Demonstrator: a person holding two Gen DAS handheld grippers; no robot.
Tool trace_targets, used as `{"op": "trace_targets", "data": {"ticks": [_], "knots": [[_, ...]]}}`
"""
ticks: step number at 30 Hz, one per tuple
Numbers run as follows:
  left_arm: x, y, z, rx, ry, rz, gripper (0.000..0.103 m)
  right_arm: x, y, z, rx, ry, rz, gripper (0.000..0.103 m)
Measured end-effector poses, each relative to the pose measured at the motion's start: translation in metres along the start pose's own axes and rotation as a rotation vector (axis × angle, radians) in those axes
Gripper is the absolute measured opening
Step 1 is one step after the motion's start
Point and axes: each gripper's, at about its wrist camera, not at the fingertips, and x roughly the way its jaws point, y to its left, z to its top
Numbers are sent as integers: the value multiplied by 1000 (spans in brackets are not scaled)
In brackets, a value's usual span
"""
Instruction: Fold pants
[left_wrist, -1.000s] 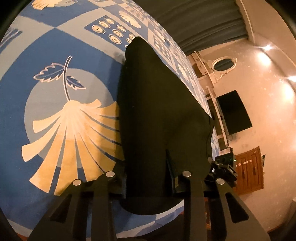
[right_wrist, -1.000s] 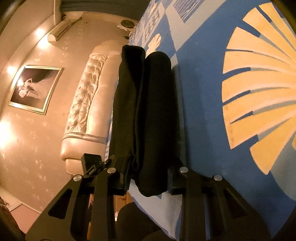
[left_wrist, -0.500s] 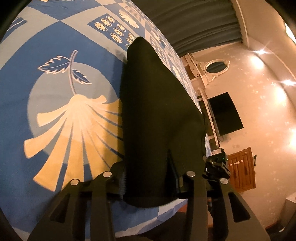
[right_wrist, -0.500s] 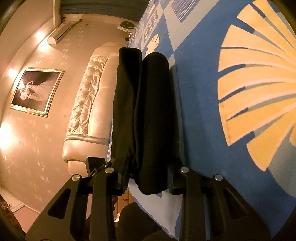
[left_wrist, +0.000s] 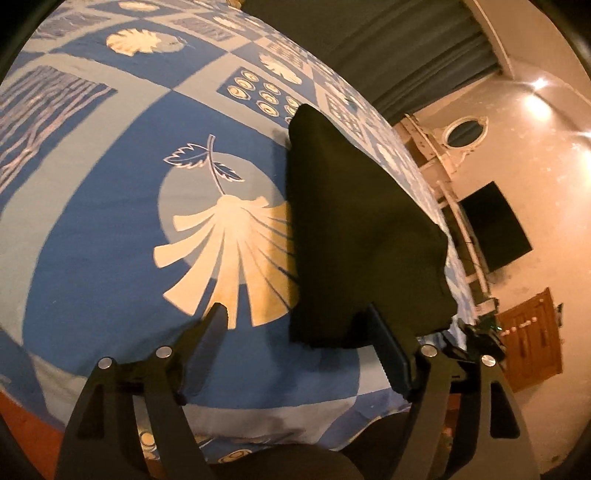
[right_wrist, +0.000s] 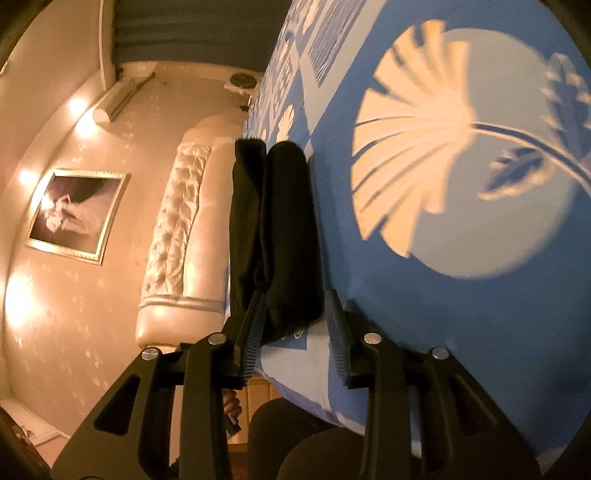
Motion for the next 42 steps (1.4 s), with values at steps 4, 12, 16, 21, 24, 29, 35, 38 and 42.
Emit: {"op": "trace_targets", "data": {"ticks": [4,12,16,21,24,29,35,38,42], "knots": [[-1,-6,-4,40,-11,77,77,-7,-6,-5,9,-18,6,33],[-2,-8,-4,45,-12,137,81,-11,-8,-16,26,-19,10,36],[-1,-6,-6,42,-15,142,83,-9,-8,-22,27,-11,6,36],[-1,-5,-7,37,-20,135,85,-5,-4,-27,16,-8,-23,37],[-1,-4,-9,43,-30,134,85,-1,3,-30,-3,-15,-50,44],[-2,-10,-11,64,-49,177,86,8,24,-37,-74,-36,-143,60],[-11,-39,-11,172,-90,317,86,26,62,-60,-263,-86,-386,64],[-20,-57,-11,221,-118,354,86,43,86,-75,-388,-63,-507,72],[-33,-82,-8,231,-147,373,86,61,122,-94,-556,-15,-584,75]]}}
